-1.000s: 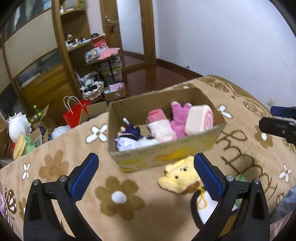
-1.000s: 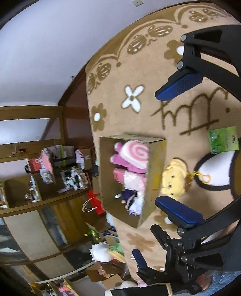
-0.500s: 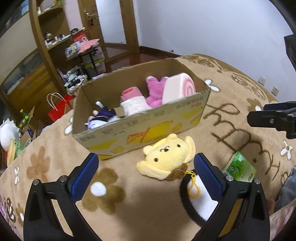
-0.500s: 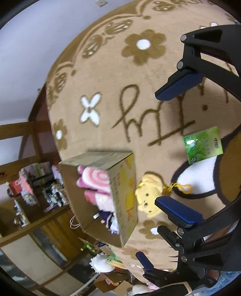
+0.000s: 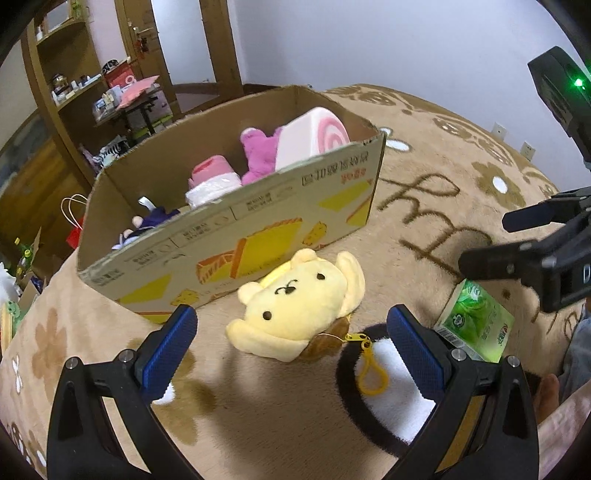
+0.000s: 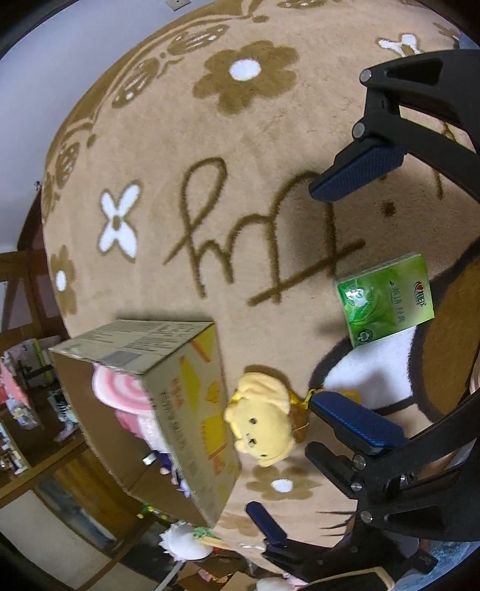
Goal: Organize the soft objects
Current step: 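Move both tools back toward the yellow bear and green tissue pack, then grasp the yellow bear with the left tool while the right tool grasps the green tissue pack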
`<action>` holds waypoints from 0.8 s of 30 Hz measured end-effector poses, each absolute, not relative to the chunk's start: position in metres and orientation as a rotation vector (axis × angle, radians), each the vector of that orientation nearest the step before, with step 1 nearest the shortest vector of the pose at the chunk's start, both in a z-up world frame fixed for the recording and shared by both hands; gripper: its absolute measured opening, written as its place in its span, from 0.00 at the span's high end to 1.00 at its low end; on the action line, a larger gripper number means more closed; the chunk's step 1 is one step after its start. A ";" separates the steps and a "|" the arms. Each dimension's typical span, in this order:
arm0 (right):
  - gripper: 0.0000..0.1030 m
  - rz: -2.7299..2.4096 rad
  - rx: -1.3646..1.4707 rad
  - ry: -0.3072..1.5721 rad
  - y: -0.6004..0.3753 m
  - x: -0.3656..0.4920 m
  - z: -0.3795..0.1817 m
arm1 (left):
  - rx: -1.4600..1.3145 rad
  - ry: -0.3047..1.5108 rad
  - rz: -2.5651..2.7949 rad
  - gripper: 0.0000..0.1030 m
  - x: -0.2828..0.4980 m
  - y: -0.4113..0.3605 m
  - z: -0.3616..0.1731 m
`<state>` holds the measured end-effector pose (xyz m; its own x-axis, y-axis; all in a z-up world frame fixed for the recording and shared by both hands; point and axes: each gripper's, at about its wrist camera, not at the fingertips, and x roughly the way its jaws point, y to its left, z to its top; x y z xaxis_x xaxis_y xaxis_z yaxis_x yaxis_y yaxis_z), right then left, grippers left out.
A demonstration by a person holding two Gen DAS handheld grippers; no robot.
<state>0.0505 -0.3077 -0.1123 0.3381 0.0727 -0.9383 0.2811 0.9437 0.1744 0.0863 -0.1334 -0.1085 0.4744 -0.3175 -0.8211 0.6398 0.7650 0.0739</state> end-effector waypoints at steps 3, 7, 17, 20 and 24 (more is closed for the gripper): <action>0.00 -0.128 0.318 1.261 -0.304 0.050 -0.122 | 0.394 0.921 -0.611 0.01 0.089 -0.133 -0.115; 0.02 -0.122 0.302 1.319 -0.303 0.051 -0.135 | 0.387 0.947 -0.624 0.01 0.093 -0.133 -0.122; 0.02 -0.083 0.333 1.407 -0.304 0.052 -0.160 | 0.397 0.987 -0.674 0.01 0.099 -0.143 -0.141; 0.07 -0.090 0.332 1.430 -0.305 0.051 -0.167 | 0.402 0.986 -0.676 0.01 0.099 -0.145 -0.145; 0.09 -0.084 0.337 1.451 -0.303 0.050 -0.173 | 0.411 0.981 -0.676 0.01 0.099 -0.149 -0.148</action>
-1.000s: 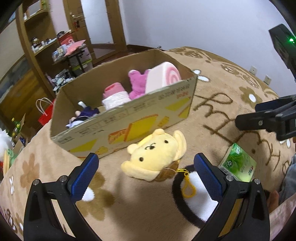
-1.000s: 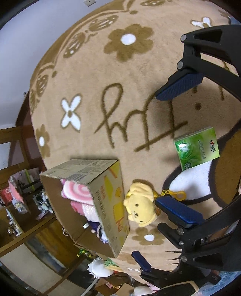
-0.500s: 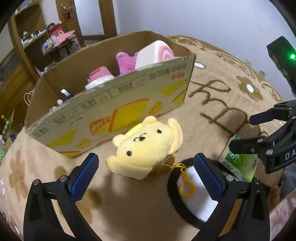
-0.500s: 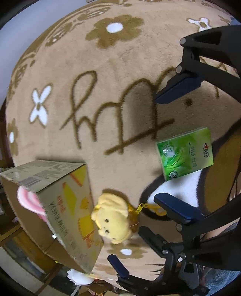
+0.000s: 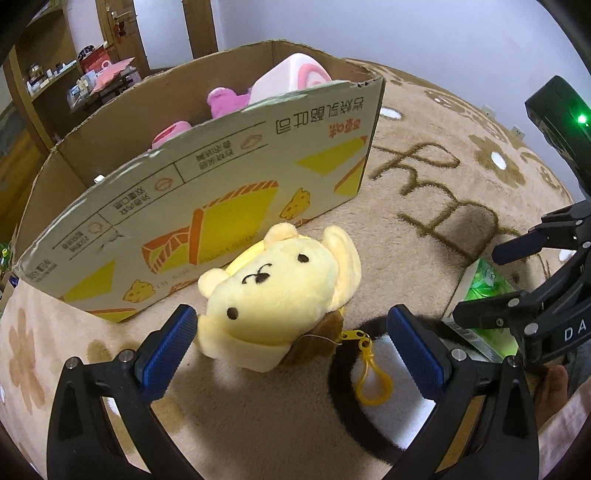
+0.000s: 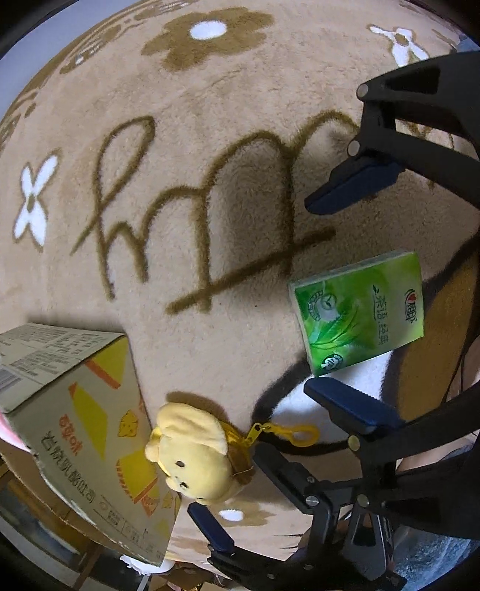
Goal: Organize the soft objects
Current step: 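Grasp the yellow bear with the left tool while the right tool grasps the green tissue pack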
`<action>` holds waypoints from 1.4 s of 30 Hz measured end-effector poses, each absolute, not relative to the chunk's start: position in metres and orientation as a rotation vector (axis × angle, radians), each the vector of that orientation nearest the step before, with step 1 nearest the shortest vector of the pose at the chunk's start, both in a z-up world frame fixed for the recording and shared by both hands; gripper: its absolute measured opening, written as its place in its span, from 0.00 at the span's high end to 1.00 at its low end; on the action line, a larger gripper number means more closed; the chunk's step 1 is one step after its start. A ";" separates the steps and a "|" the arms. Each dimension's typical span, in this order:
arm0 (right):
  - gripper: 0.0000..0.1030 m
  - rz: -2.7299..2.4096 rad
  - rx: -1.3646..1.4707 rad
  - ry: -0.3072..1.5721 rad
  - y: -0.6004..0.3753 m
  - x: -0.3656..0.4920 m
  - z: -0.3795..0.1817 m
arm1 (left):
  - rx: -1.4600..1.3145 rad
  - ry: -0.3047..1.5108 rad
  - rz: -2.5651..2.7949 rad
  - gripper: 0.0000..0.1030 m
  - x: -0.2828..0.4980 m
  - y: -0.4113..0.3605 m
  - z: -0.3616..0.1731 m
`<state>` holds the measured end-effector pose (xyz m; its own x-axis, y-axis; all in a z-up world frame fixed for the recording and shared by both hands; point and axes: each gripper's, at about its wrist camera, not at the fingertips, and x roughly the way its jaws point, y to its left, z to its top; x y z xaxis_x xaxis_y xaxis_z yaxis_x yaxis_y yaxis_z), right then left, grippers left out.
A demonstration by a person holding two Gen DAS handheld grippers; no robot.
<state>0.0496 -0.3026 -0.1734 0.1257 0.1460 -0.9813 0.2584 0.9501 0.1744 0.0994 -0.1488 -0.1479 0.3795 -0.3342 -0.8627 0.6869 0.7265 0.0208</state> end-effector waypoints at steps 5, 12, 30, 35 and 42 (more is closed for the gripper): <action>0.10 -0.070 0.330 1.473 -0.294 0.048 -0.182 | 0.403 0.991 -0.672 0.01 0.103 -0.147 -0.151; 0.17 -0.068 0.296 1.495 -0.288 0.047 -0.192 | 0.429 0.976 -0.665 0.01 0.106 -0.151 -0.157; 0.44 -0.052 0.278 1.490 -0.272 0.057 -0.195 | 0.350 0.989 -0.635 0.07 0.119 -0.145 -0.160; 0.44 -0.050 0.273 1.485 -0.270 0.061 -0.193 | 0.329 1.007 -0.610 0.08 0.125 -0.142 -0.164; 0.45 -0.034 0.258 1.447 -0.280 0.060 -0.179 | 0.364 0.992 -0.621 0.22 0.117 -0.146 -0.165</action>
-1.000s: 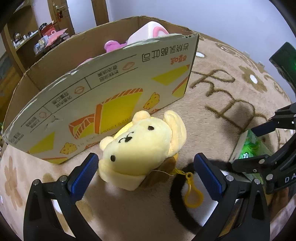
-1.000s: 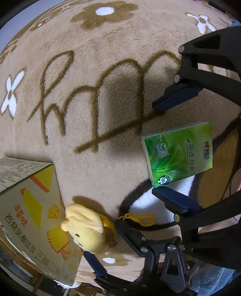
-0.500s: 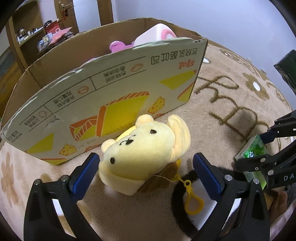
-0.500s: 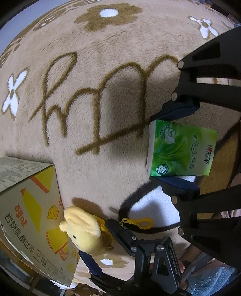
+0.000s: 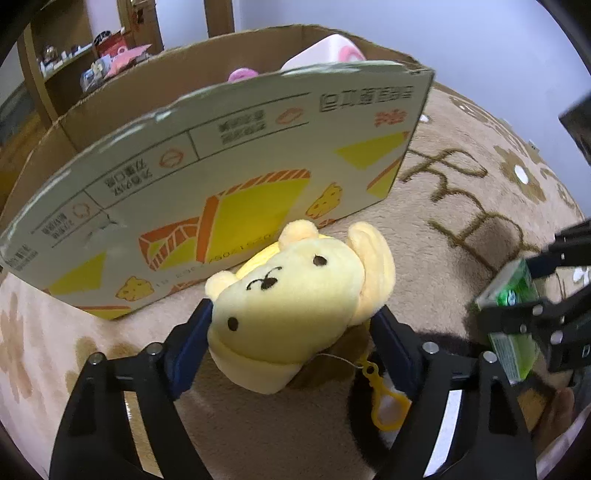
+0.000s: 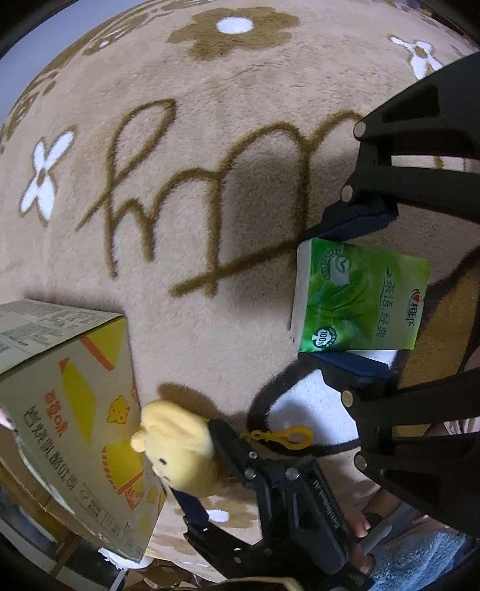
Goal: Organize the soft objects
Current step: 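Grasp the yellow bear with the left tool while the right tool grasps the green tissue pack, then carry the bear and tissue pack over the box and open both tools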
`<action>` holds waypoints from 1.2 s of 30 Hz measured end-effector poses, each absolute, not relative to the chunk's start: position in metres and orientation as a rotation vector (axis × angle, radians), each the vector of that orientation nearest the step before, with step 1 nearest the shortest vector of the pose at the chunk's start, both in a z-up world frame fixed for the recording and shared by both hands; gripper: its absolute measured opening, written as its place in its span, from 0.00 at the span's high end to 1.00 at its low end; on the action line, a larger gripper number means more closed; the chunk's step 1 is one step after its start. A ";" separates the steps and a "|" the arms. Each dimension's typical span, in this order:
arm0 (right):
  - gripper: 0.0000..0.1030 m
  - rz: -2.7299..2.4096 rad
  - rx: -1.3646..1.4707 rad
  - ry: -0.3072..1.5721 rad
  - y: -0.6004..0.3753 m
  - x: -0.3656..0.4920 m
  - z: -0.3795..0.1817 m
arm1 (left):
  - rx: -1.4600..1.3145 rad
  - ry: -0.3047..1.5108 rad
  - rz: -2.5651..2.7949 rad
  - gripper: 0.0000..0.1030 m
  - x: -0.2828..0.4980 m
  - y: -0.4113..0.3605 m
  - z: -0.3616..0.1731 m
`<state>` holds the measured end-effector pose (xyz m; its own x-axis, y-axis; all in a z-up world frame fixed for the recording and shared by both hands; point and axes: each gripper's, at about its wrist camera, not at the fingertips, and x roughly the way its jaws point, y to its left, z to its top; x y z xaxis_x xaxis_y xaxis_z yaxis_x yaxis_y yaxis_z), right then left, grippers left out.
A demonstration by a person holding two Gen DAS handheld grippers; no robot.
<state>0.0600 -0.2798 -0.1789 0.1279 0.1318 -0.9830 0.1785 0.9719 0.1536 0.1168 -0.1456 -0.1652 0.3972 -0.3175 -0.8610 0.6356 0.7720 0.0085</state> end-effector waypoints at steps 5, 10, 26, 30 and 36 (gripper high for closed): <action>0.45 -0.036 0.230 1.368 -0.279 0.063 -0.161 | 0.329 0.975 -0.608 0.24 0.112 -0.141 -0.154; 0.45 -0.045 0.248 1.280 -0.280 0.064 -0.141 | 0.317 0.924 -0.579 0.24 0.101 -0.131 -0.137; 0.46 -0.066 0.124 0.929 -0.246 0.046 -0.049 | 0.214 0.681 -0.447 0.24 0.077 -0.083 -0.043; 0.46 -0.056 0.133 0.854 -0.243 0.047 -0.032 | 0.197 0.634 -0.421 0.24 0.081 -0.078 -0.026; 0.46 -0.050 0.116 0.743 -0.238 0.052 -0.011 | 0.219 0.558 -0.372 0.24 0.089 -0.077 -0.013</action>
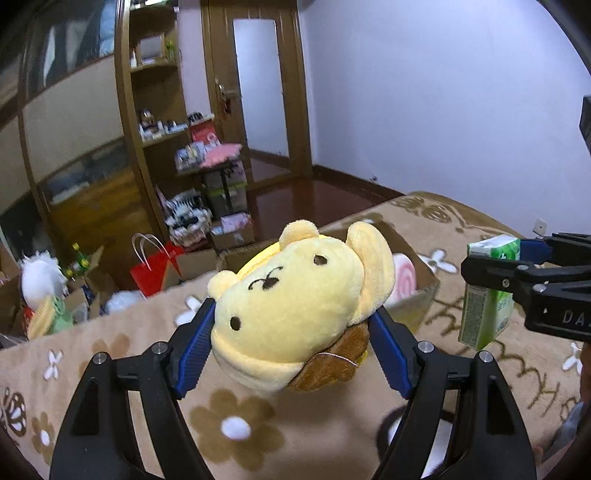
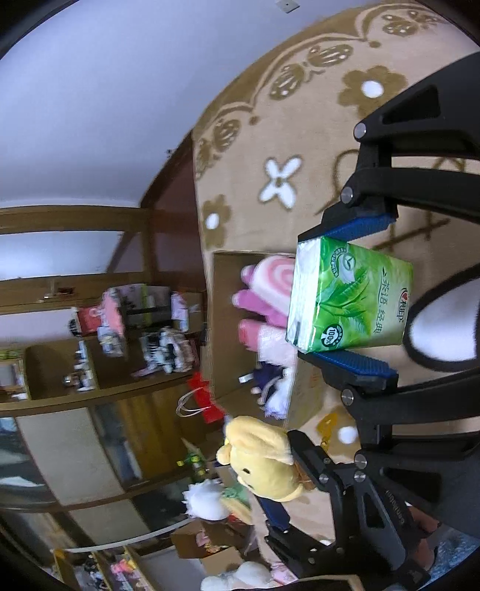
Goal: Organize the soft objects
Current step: 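Carry the bear and tissue pack over the box and open both tools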
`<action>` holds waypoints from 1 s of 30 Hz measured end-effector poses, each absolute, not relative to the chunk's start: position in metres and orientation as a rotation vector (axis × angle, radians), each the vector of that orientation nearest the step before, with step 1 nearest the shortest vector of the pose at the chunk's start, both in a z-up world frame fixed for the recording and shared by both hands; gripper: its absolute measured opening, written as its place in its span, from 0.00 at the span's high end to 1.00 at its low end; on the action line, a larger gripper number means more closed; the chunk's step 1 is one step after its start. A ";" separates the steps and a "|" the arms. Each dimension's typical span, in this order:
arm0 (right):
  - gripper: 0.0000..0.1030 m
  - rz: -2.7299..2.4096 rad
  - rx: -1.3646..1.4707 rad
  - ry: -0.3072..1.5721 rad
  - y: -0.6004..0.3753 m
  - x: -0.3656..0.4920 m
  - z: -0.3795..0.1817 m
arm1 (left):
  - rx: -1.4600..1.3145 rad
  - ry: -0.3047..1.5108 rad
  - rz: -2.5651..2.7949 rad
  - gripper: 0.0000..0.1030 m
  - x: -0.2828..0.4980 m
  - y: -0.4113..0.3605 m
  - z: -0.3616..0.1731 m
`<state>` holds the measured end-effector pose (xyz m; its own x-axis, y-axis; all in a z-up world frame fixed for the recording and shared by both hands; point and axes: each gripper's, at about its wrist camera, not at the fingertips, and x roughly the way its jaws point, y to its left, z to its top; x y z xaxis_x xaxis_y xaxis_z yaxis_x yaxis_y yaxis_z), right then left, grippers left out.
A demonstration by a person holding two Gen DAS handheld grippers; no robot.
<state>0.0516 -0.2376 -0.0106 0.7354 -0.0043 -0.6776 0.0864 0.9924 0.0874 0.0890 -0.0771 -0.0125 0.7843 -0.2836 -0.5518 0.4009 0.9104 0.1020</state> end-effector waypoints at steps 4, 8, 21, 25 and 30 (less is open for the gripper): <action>0.46 -0.041 0.122 0.694 -0.235 0.061 -0.001 | 0.204 0.529 -0.345 0.24 0.103 -0.074 -0.002; 0.46 -0.028 0.121 0.643 -0.235 0.067 0.009 | 0.188 0.495 -0.331 0.24 0.116 -0.071 0.006; 0.45 0.030 0.109 0.535 -0.238 0.099 0.025 | 0.233 0.469 -0.312 0.24 0.138 -0.082 -0.003; 0.45 0.062 0.082 0.544 -0.236 0.109 0.021 | 0.255 0.494 -0.303 0.24 0.145 -0.084 -0.014; 0.45 0.089 0.066 0.561 -0.239 0.120 0.010 | 0.252 0.539 -0.287 0.24 0.160 -0.083 -0.029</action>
